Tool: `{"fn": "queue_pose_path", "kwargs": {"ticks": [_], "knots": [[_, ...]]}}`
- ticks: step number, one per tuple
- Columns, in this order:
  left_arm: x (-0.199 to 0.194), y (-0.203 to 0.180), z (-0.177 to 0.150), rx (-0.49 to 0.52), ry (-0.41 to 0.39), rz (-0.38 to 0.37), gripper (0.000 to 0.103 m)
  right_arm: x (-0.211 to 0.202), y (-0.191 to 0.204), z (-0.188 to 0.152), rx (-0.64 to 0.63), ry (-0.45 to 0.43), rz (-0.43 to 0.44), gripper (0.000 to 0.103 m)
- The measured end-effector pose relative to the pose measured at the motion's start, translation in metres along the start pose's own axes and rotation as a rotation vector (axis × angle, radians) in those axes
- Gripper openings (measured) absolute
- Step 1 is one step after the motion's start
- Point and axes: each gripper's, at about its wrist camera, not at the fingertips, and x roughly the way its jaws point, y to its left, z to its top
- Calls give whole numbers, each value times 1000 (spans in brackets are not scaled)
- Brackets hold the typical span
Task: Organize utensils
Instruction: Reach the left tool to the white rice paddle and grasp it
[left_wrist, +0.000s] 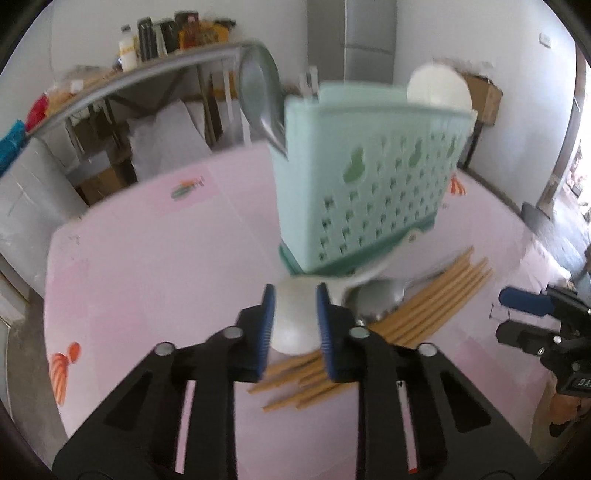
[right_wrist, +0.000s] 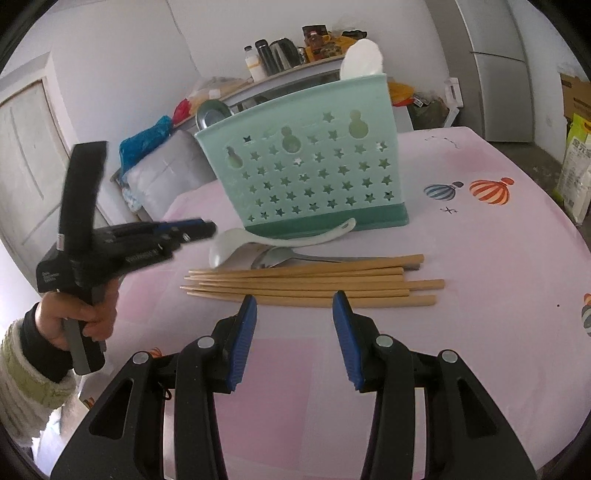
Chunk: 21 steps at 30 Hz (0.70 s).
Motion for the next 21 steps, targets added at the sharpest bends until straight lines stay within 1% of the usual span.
{"fn": "queue_pose_path", "kwargs": {"ticks": [2,3,5,6,8,9,11,12,13,14,15,16,17,19,21], "knots": [[-3,7,4,-31,-32,6,15,1,-3,0,5,3,2,42],[-2,11,5,-56,-36,-9,15,1,-4,0,7,4,4,42],[1,12,8,-70,-25,-50,16,3,-5,1,9,7,5,42],[2,9,7,-61,-13,-64,18,3,-6,1,14,6,8,42],[9,-4,4,1,35,-50,51,3,-7,1,27,5,20,42],[13,-11,0,36,52,-25,54,4,-8,1,32,6,24,42],[30,-23,-6,115,113,55,54,5,-8,0,38,10,33,42],[36,-26,-8,132,135,84,54,6,-8,0,38,12,34,42],[39,-25,-8,125,132,96,50,6,-8,0,37,12,34,42],[41,-23,-8,114,147,91,43,6,-7,0,35,12,33,42],[40,-21,-6,101,146,93,42,5,-7,0,33,10,31,42],[35,-19,-4,90,124,94,37,5,-8,0,33,8,29,42],[29,-17,-2,91,95,102,25,4,-8,0,35,5,28,42],[21,-11,4,88,55,124,9,3,-10,-1,45,4,28,42],[15,-4,6,57,29,103,8,5,-14,-1,59,5,33,42]]}}
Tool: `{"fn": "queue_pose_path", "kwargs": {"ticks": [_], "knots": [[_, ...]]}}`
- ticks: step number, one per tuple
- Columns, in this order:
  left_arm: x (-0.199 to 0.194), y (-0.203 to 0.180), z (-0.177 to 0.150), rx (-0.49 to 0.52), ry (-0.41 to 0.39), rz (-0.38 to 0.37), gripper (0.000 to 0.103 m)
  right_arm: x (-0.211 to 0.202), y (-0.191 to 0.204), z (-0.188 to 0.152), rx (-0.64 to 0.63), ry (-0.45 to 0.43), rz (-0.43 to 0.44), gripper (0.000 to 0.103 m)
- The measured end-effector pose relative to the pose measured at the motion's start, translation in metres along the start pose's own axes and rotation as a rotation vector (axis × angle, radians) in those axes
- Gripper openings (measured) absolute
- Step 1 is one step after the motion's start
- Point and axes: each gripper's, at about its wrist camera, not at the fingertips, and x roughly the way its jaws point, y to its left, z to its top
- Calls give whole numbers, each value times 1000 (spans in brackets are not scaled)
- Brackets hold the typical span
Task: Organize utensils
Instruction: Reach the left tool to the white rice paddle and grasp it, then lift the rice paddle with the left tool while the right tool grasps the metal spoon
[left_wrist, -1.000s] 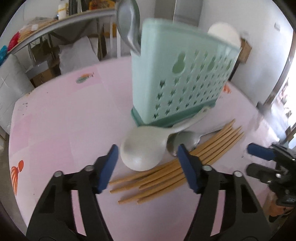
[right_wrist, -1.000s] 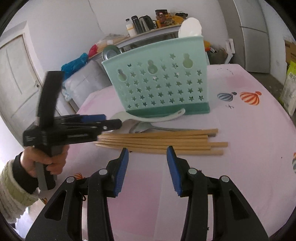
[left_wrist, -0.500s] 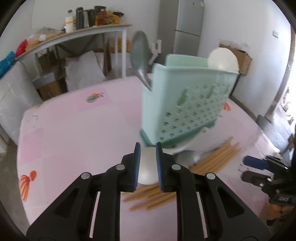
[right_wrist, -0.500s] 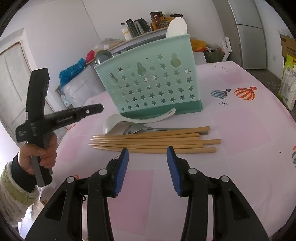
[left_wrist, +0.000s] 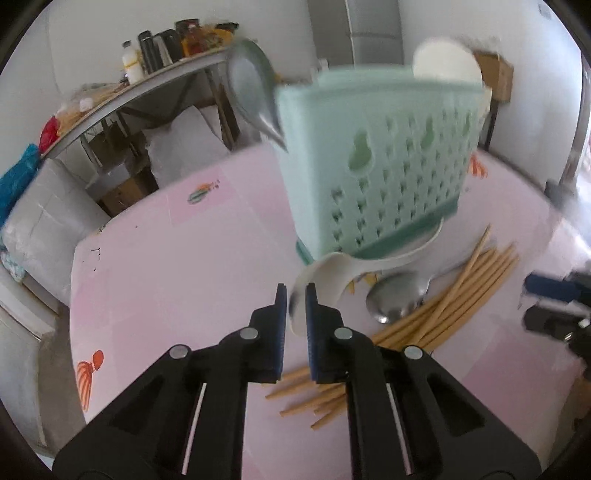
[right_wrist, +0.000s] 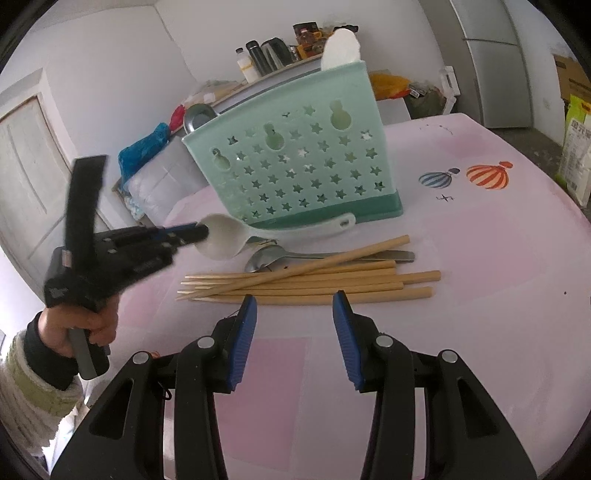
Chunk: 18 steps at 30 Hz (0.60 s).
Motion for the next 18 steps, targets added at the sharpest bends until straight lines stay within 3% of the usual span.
{"fn": "queue_pose_path", "kwargs": {"ticks": [7,15,18], "knots": [[21,16,-9,-94,50,-43,8,0,-2,-1,9,2,4,42],[32,43,-11,-243,68,-192,9,1,-7,0,30,3,5,42],[41,56,-14,-341,79,-250,9,-2,-3,0,17,-2,2,42]]}}
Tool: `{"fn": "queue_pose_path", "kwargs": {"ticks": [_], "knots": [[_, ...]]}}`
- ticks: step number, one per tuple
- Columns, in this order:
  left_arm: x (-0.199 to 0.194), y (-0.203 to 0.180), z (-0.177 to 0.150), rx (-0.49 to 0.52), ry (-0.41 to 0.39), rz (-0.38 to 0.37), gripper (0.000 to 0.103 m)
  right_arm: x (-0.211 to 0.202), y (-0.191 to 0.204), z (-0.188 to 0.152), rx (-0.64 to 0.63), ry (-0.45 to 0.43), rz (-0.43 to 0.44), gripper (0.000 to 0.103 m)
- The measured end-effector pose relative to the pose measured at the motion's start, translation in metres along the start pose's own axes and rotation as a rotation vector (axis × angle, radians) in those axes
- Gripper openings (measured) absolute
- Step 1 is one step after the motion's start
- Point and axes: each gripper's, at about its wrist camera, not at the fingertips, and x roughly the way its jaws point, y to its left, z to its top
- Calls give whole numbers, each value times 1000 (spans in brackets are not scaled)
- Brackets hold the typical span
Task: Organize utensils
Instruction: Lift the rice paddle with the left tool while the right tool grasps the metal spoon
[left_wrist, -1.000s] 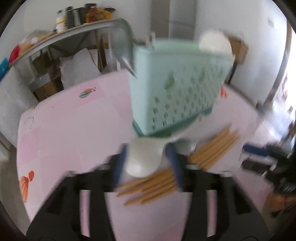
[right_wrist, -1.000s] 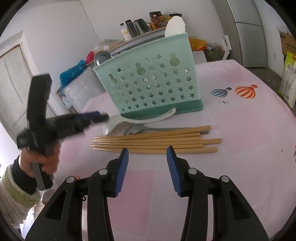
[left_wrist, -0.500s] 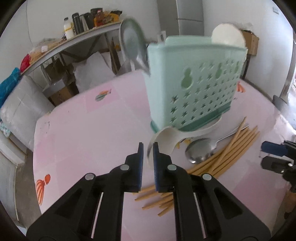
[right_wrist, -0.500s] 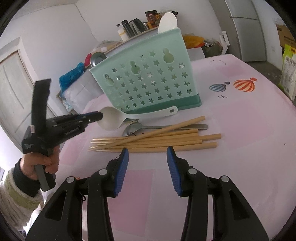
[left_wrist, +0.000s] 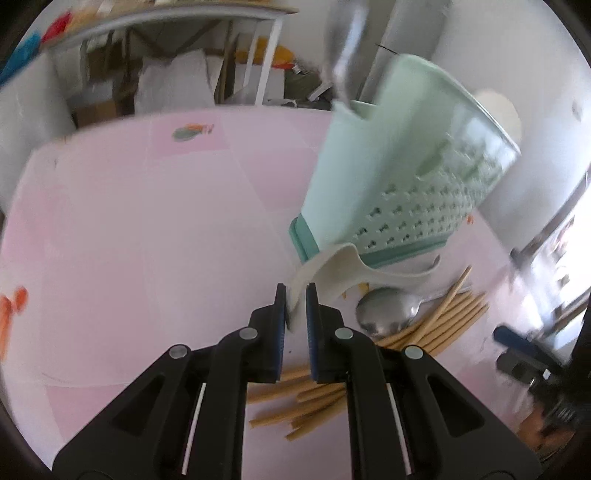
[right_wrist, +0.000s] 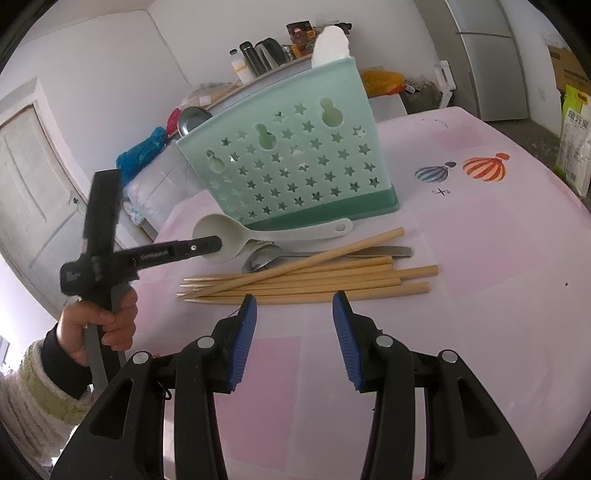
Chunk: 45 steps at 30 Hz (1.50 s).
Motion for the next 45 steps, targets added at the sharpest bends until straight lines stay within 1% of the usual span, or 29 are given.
{"fn": "queue_pose_path", "kwargs": {"ticks": [1,3,5,8,12,15,17,20,22,25,27,29,33,37,40,43,45], "knots": [[0,6,1,-38,-8,-18,5,-1,1,0,-4,-3,0,42],[-3,10,1,-69,-27,-40,5,-3,4,3,-7,-8,3,42],[-8,7,-2,-62,-50,-37,3,-1,6,10,-9,-2,13,42],[-13,4,-9,-46,-68,-10,2,9,12,25,-17,17,39,42],[-10,7,-22,-74,-42,13,2,34,16,40,-17,59,49,36],[-15,10,-31,-99,-51,7,2,50,13,50,-6,80,59,34],[-16,11,-34,-100,-55,10,2,57,13,54,-10,92,45,33],[-17,11,-35,-103,-53,7,2,57,15,57,-14,82,52,33],[-18,11,-36,-107,-51,9,2,60,16,57,-24,88,51,33],[-22,11,-38,-128,-50,13,2,73,14,47,-18,140,27,32],[-24,13,-40,-148,-50,15,2,75,10,36,2,158,32,32],[-24,15,-41,-159,-51,17,3,70,10,30,1,150,33,31],[-26,16,-45,-179,-53,21,3,64,15,22,-12,167,21,31],[-33,18,-50,-201,-62,28,2,61,25,15,-18,202,31,31],[-39,22,-51,-222,-77,38,2,63,31,18,-67,230,23,31],[-50,25,-50,-242,-113,37,2,60,34,35,-147,197,2,31],[-57,27,-48,-250,-137,34,2,65,36,47,-222,197,-7,31]]}}
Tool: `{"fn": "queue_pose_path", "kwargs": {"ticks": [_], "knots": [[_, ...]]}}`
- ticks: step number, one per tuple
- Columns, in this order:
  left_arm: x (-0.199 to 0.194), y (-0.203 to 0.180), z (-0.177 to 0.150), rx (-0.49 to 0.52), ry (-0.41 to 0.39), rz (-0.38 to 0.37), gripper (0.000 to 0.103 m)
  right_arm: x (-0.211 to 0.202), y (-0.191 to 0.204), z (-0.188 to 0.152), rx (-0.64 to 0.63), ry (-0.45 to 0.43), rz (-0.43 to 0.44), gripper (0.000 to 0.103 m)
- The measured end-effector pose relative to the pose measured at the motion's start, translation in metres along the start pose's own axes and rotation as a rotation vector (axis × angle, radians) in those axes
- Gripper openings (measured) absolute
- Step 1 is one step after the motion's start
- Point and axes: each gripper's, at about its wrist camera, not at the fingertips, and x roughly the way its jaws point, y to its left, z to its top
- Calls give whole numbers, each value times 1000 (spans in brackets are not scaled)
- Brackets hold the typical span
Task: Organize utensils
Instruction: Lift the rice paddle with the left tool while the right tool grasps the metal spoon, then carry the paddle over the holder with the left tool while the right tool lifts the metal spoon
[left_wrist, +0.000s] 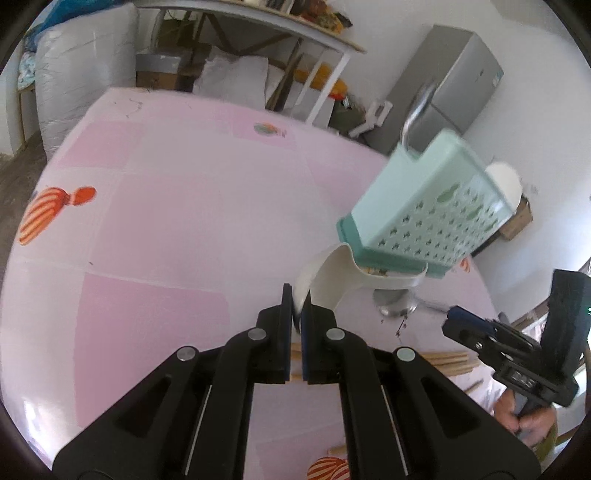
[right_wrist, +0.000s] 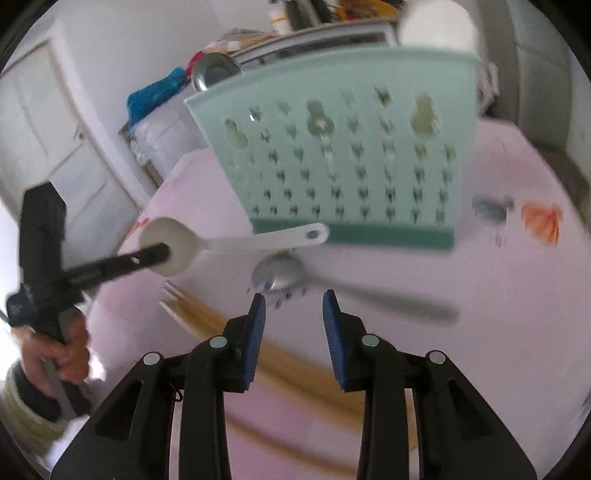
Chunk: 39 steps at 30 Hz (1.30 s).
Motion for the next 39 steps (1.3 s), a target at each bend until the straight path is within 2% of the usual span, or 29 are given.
{"fn": "queue_pose_path", "kwargs": {"ticks": [2,6,11,14,19,21,23,25,28,39], "knots": [[-7,1,4,-2,-25,2,2,10,-3,9,-61,40,-4,31],[-12,5,9,-13,-46,6,2,28,7,18,-196,114,43,31],[-13,9,11,-15,-53,9,2,40,22,23,-362,166,56,31],[-14,11,12,-7,-59,16,2,44,31,27,-455,182,18,30],[-15,14,12,-5,-57,22,2,59,38,38,-511,221,26,30],[-15,15,12,-8,-55,23,2,62,39,40,-536,217,36,30],[-15,15,12,-9,-56,25,3,65,43,43,-525,222,55,24],[-16,15,12,-7,-59,28,3,66,39,43,-543,218,65,11],[-18,15,13,-8,-66,28,3,68,51,38,-602,200,43,7],[-43,16,15,-3,-142,0,3,43,63,26,-661,84,-7,5]]}}
